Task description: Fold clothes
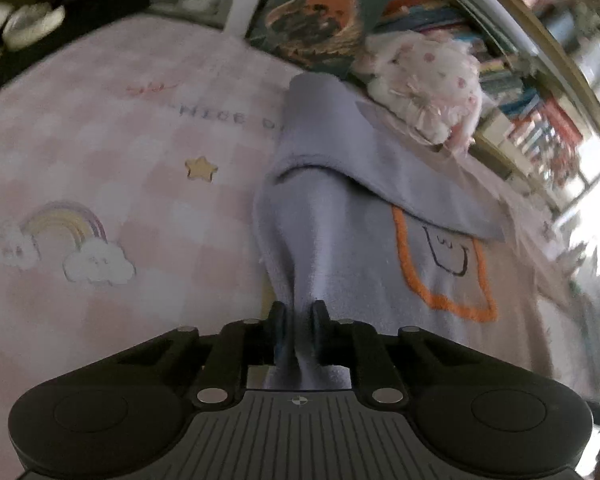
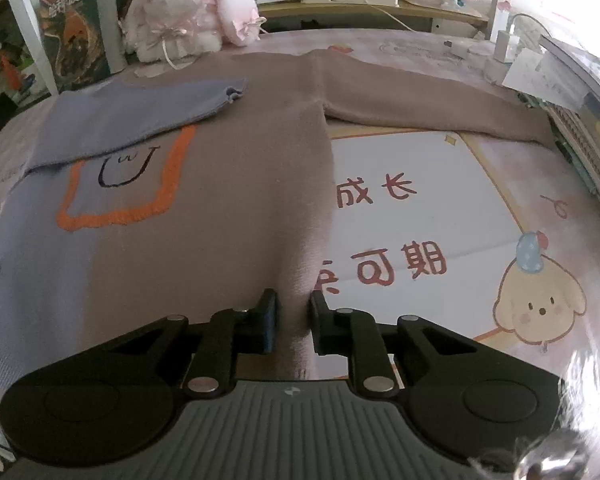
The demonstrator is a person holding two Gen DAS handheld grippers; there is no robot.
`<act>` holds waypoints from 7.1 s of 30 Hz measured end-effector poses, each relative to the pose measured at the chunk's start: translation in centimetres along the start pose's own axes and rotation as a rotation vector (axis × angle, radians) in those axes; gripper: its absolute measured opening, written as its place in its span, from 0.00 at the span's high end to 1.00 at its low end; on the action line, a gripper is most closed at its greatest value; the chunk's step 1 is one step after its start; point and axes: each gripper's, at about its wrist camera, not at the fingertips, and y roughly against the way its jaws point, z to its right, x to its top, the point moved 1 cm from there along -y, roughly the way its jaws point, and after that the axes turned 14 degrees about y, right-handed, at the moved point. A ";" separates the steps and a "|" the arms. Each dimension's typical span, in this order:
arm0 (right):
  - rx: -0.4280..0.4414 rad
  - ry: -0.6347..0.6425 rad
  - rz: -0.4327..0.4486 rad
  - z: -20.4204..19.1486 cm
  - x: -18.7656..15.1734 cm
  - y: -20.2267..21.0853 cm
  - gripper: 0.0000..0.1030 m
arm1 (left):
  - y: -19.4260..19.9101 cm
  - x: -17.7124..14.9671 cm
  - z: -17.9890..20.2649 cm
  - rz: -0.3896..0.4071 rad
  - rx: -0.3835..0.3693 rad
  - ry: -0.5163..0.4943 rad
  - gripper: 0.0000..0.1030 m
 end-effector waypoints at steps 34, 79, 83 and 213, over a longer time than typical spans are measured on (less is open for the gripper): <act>-0.110 -0.010 0.119 -6.0 1.6 3.2 0.24 | 5.7 0.4 1.1 0.157 0.057 -0.273 0.22; -0.119 -0.085 0.172 14.3 -0.2 2.3 0.18 | -2.3 -9.8 19.1 0.084 0.169 -0.322 0.12; -0.106 -0.099 0.174 18.4 1.1 0.6 0.19 | -2.5 -11.3 20.5 0.078 0.228 -0.312 0.12; 0.262 0.193 0.225 -13.4 17.0 -3.2 0.49 | 4.6 0.5 0.3 0.137 0.043 -0.228 0.12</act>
